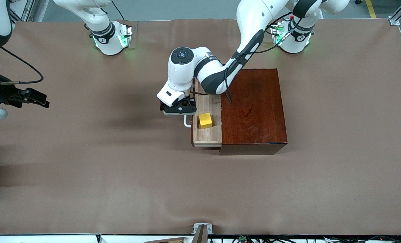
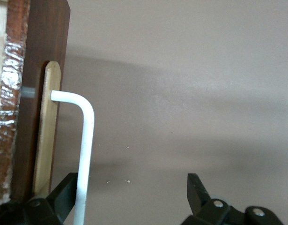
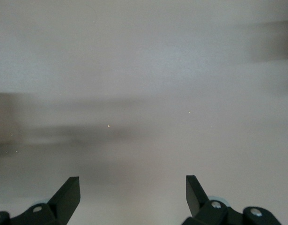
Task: Open drawer, take yellow block, close drawer
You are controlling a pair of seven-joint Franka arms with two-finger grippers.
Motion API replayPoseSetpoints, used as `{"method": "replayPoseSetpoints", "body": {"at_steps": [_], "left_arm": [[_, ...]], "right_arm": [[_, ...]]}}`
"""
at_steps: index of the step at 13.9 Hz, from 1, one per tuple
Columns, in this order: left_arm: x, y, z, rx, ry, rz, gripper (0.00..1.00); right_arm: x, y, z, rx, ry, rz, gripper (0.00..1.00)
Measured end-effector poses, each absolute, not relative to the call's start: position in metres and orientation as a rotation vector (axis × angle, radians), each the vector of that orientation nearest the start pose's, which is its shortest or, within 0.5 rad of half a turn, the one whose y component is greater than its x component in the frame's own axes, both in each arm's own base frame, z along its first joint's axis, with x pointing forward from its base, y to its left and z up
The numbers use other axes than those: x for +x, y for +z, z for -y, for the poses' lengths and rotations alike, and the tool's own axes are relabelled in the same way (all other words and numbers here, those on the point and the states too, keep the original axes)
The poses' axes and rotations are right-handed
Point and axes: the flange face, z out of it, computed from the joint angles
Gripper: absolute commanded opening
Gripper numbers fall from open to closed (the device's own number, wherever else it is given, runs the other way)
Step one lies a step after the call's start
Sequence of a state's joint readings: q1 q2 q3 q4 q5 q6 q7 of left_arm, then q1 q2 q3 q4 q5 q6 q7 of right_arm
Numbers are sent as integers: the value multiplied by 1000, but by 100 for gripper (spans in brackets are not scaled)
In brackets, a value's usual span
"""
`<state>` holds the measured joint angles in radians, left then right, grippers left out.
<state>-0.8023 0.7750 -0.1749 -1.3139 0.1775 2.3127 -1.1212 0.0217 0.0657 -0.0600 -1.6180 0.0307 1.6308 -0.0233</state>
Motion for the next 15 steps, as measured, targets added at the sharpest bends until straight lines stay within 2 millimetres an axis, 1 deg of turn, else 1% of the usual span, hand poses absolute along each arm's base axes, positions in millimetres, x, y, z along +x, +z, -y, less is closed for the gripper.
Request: {"method": "replayPoseSetpoints", "body": {"at_steps": [3,7,9,10,11,12,13,15], "left_arm": [[459,305,611,-3315,-211,201,100],[458,313,612,-3311,-178,232,100],[459,322,612,-3324,-165,255,100],[459,331,612,-3335,-149,273,100],[455,347,616,-3370,-120,299,100],[448,368,621,-3404,-114,309,100],[443,388,624,-3423,-121,315,100],[436,415,624,-3434,-130,325,100]], "right_arm": [[579,565,17,-3112,94,-25,100],[595,546,19,-3116,129,-31,100],[601,541,31,-3118,134,-65,100],[603,538,42,-3117,138,-93,100],[604,536,52,-3117,136,-118,100],[606,534,58,-3117,125,-133,100],[610,530,60,-3117,112,-139,100],[619,517,57,-3118,98,-133,100]]}}
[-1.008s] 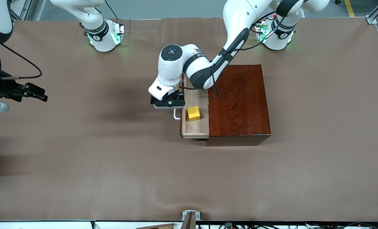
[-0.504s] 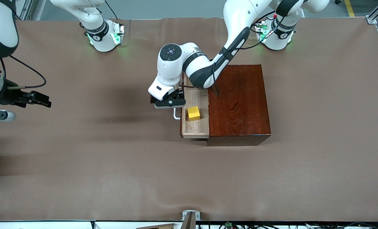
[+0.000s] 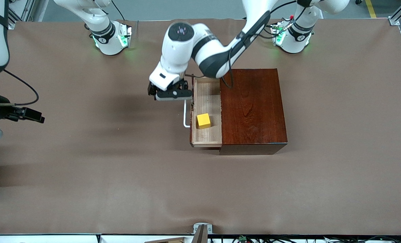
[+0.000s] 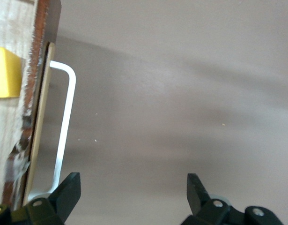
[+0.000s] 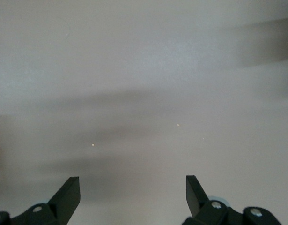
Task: Open drawer, take yellow block, close drawer
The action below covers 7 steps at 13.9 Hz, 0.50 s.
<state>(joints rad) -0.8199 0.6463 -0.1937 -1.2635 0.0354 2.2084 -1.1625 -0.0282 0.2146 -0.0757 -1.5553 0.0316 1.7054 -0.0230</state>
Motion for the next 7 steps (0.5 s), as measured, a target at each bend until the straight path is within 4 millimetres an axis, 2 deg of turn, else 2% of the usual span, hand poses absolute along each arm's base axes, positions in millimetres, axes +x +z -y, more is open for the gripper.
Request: {"method": "replayPoseSetpoints", "body": {"at_steps": [3,5,7], "left_arm": [[442,442,604,-3378,-106,349,100],[460,473,568,-3313,-82,395,100],[482,516,519,-3272,-86,330,100]], "right_arm": [[630,490,46,-3118,135,-103,100],[634,482,32,-3116,153,-70,100],[634,482,5,-3105,157,-62,100]]}}
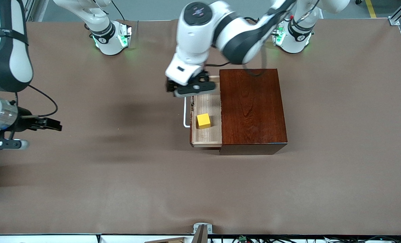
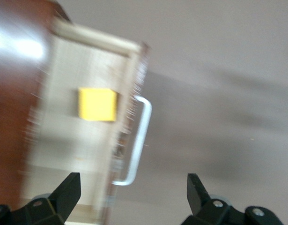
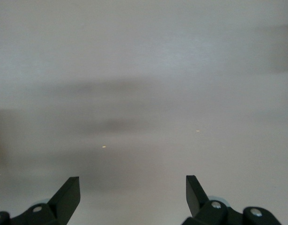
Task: Open drawer, take yellow block, close drawer
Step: 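Retract the left gripper while the right gripper moves toward the drawer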
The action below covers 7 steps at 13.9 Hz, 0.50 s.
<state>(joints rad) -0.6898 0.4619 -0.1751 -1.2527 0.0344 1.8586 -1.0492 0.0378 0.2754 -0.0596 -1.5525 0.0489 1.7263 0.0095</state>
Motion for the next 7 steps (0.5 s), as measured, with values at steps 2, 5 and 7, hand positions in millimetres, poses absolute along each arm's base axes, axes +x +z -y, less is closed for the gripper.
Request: {"method": "replayPoseSetpoints", "body": {"at_steps": [2,5,7], "left_arm": [[501,556,460,-3225,-69,211,100],[533,587,374,-3175,-27,130,100],[551,593,330,-3158,-1,83,100]], "right_arm": [[634,482,-32,-3101,162,-234,100],[627,482,-97,-3088,169,-483,100],[618,482,-143,-3066,175,-640,100]]}}
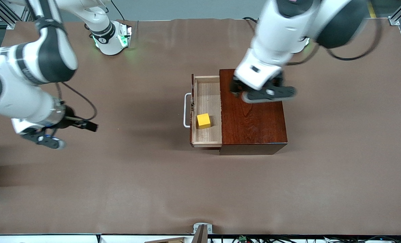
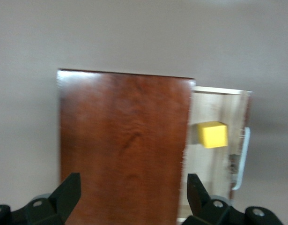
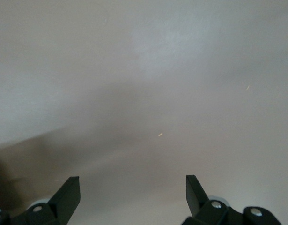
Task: Open drawer, take yellow block, close drawer
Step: 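Retract the left gripper while the right gripper moves toward the drawer, then lower the right gripper into the drawer and grasp the yellow cube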
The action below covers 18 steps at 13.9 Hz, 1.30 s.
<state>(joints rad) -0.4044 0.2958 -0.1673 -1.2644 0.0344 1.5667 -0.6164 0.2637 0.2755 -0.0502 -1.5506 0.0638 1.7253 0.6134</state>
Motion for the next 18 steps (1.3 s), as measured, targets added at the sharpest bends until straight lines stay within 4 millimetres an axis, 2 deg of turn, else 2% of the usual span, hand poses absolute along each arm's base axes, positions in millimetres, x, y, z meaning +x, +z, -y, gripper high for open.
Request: {"method": "replayPoseSetpoints", "body": {"at_steps": [3,5,10,11,12,14,18], "left_arm": [[571,603,266,-3145,23,-50,100],[581,610,219,-3139,29,-93,100],[600,620,98,-3129,24,-235,100],[603,619,81,-3128,27,-238,100],[604,617,68,-3126,31,-225,100],[604,617,56,-3116,35,-193,100],[590,623,55,-3105,-7,-197,100]], "right_arm": [[599,478,-213,-2981,225,-907,100],[587,466,-254,-2884,310,-1108,100],[581,433,-361,-2725,353,-1479,100],[579,426,-384,-2691,333,-1531,100],[578,419,-405,-2647,310,-1585,100],[577,405,-433,-2571,279,-1670,100],[565,387,-469,-2434,257,-1829,100]]}}
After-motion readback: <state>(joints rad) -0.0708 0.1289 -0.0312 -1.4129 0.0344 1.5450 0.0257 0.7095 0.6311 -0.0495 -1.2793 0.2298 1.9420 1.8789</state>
